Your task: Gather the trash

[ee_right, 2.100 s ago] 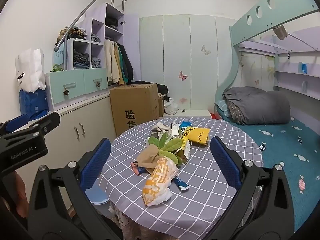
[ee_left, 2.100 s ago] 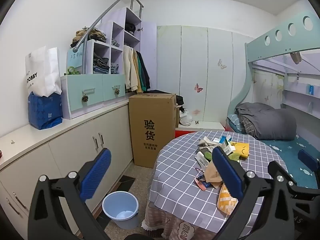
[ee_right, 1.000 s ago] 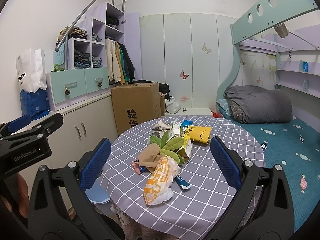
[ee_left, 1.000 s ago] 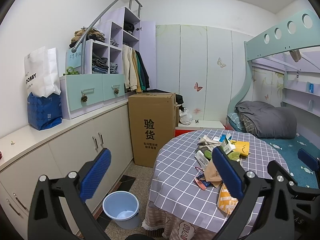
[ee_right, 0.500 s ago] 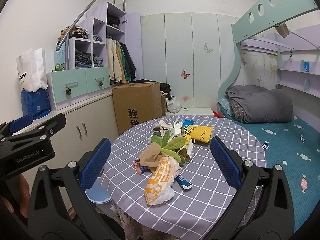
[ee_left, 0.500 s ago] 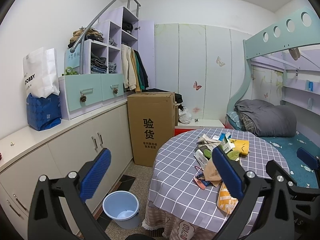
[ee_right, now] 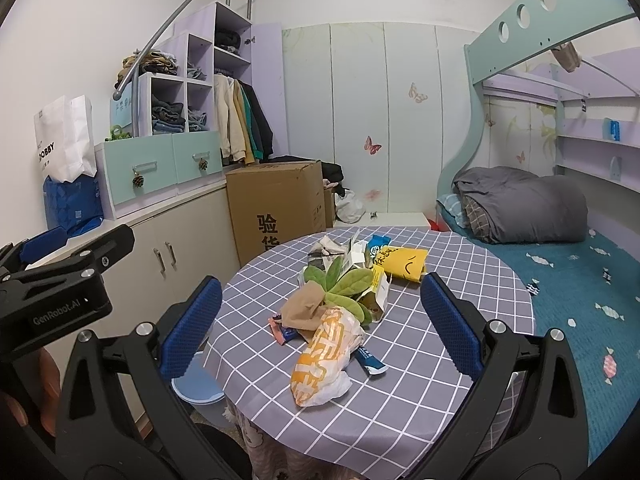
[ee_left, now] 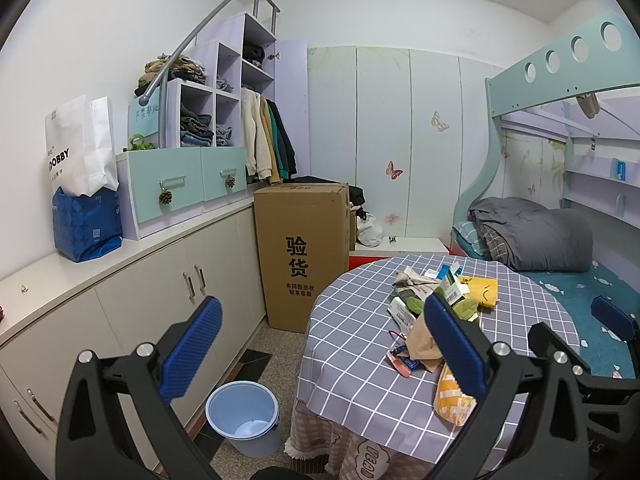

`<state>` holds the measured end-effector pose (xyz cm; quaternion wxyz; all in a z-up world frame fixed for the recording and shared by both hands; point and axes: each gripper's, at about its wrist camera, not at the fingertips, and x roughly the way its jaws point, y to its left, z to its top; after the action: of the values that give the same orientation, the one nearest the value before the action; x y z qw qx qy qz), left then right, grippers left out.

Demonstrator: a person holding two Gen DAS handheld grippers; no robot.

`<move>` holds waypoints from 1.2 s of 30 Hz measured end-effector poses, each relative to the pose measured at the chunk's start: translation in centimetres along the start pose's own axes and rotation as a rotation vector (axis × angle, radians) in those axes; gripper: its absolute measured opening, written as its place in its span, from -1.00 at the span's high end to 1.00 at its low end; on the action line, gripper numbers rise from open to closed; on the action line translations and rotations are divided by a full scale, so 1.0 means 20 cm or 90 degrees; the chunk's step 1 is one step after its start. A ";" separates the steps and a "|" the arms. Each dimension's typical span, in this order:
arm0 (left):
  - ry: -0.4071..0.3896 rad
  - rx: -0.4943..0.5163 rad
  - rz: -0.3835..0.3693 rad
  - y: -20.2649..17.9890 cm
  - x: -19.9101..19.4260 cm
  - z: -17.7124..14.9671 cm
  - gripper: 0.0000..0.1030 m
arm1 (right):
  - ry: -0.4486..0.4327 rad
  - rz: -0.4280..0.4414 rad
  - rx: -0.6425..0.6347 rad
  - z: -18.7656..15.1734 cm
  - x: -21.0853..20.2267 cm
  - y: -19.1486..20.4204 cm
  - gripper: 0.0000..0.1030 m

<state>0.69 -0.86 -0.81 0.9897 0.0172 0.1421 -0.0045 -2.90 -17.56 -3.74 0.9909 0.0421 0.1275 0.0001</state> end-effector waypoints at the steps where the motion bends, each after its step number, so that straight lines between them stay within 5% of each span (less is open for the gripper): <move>1: 0.000 0.000 0.001 0.00 0.00 0.00 -0.92 | 0.001 0.001 0.001 0.00 0.00 0.00 -0.89; 36: 0.010 0.010 0.000 -0.02 0.00 -0.03 -0.92 | 0.014 0.009 0.011 -0.06 0.01 -0.02 -0.89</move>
<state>0.57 -1.15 -1.44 0.9884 0.0248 0.1500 -0.0053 -3.03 -17.90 -5.04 0.9890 0.0512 0.1385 0.0062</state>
